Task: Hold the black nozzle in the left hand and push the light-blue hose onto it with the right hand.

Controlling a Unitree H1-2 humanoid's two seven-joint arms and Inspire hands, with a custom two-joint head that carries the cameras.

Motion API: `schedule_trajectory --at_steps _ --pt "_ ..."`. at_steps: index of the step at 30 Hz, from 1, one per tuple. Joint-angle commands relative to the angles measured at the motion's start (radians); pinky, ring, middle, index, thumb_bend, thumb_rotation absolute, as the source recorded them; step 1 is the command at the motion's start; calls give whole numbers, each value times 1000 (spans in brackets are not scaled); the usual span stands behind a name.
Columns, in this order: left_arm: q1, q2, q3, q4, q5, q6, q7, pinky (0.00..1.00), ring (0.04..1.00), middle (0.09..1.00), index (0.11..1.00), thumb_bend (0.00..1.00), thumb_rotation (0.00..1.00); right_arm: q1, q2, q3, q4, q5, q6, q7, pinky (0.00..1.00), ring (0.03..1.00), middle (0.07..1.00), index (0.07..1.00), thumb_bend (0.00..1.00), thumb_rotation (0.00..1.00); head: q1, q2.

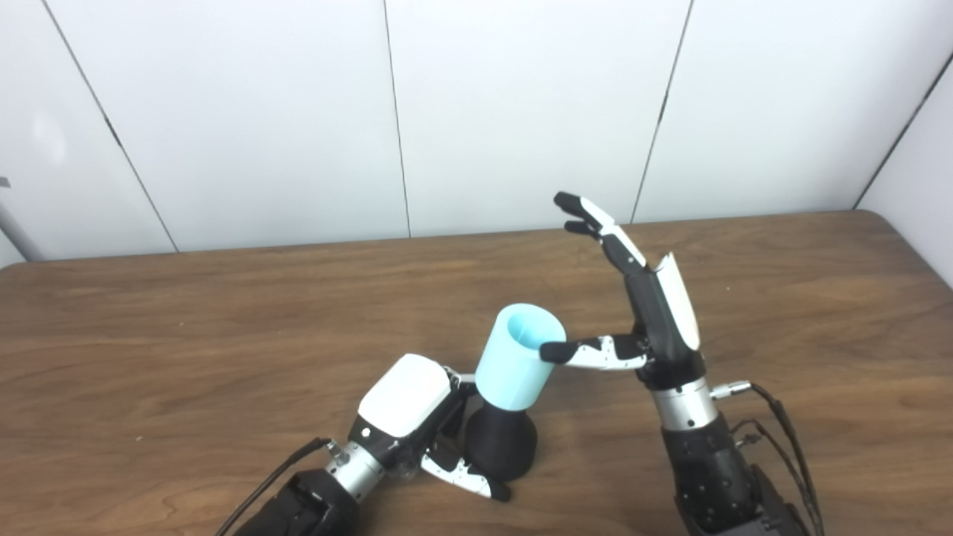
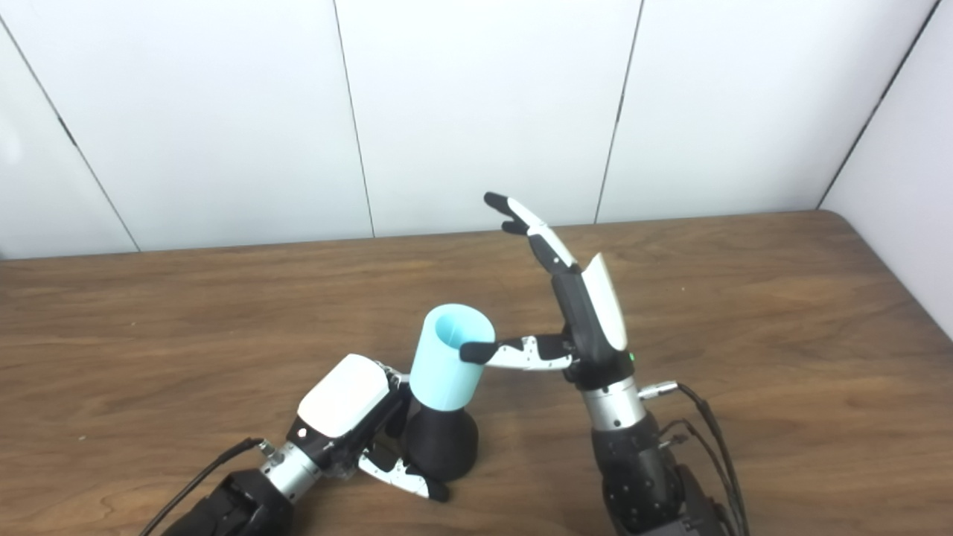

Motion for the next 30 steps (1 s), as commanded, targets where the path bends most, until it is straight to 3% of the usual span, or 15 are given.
schedule_trajectory --at_steps 1,5,13,22,30 --pt "105 12 -66 107 44 13 -74 111 159 241 480 518 37 -17 -21 -6 -41 -8 -21 -26 740 847 849 845 1000 706 -1 1" --pt "105 13 -66 105 43 10 -69 109 156 239 481 517 38 3 -65 18 -88 -6 -21 -18 754 850 854 844 994 700 -1 1" --pt "102 15 -66 110 39 6 -70 110 154 238 480 517 36 97 -152 -15 -273 -145 20 140 826 897 898 894 969 769 -3 0" --pt "100 18 -67 112 42 7 -73 109 155 237 481 517 38 172 -176 -33 -414 -220 79 293 861 960 937 917 964 830 -6 -1" --pt "100 17 -67 113 44 8 -69 101 151 232 479 517 36 192 -168 -25 -466 -290 132 408 940 1000 997 957 994 871 -5 -1"
